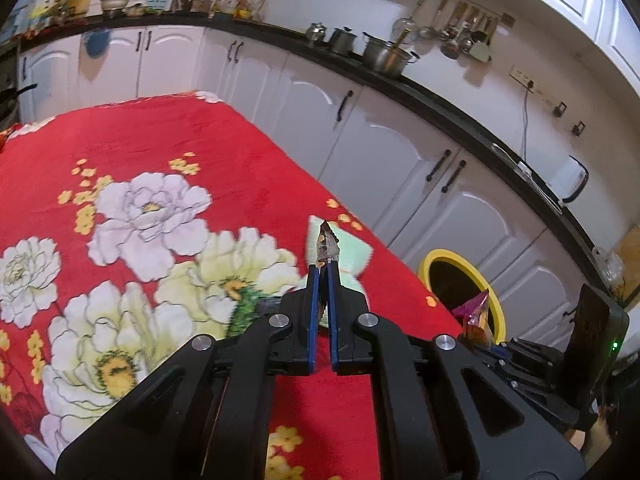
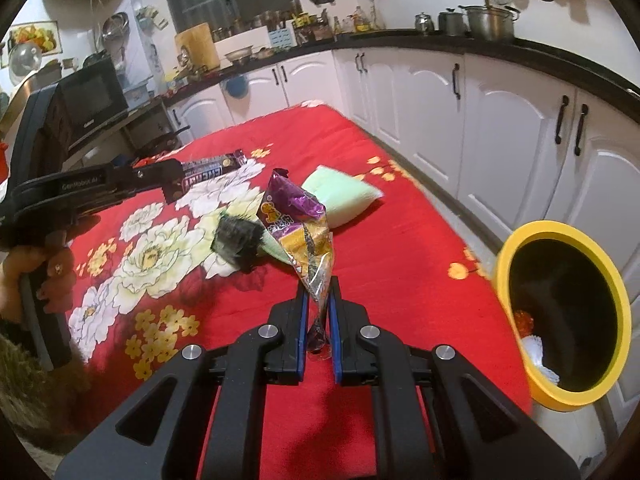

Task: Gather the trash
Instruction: 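Lift both packets and carry both tools over the yellow bin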

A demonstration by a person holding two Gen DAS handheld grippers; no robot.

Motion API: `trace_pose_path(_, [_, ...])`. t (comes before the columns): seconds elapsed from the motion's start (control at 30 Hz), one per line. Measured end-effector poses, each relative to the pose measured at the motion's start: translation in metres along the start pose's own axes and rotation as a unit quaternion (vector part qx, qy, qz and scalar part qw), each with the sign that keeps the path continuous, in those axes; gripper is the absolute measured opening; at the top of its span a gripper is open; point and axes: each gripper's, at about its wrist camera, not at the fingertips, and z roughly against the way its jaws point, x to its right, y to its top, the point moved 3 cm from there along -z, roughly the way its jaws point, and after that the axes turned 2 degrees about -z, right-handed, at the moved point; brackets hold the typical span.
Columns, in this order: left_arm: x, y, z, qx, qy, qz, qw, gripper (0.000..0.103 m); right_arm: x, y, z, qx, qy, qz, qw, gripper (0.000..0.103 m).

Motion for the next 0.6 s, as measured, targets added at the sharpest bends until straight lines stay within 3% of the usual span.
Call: trace_pose_path(0.6, [0.089, 0.011, -0.032, -0.009, -0.065, -0.064, 0.9958, 0.001, 0.062, 0.0, 0.047, 0.049, -0.046, -0.063, 0.996, 0.009])
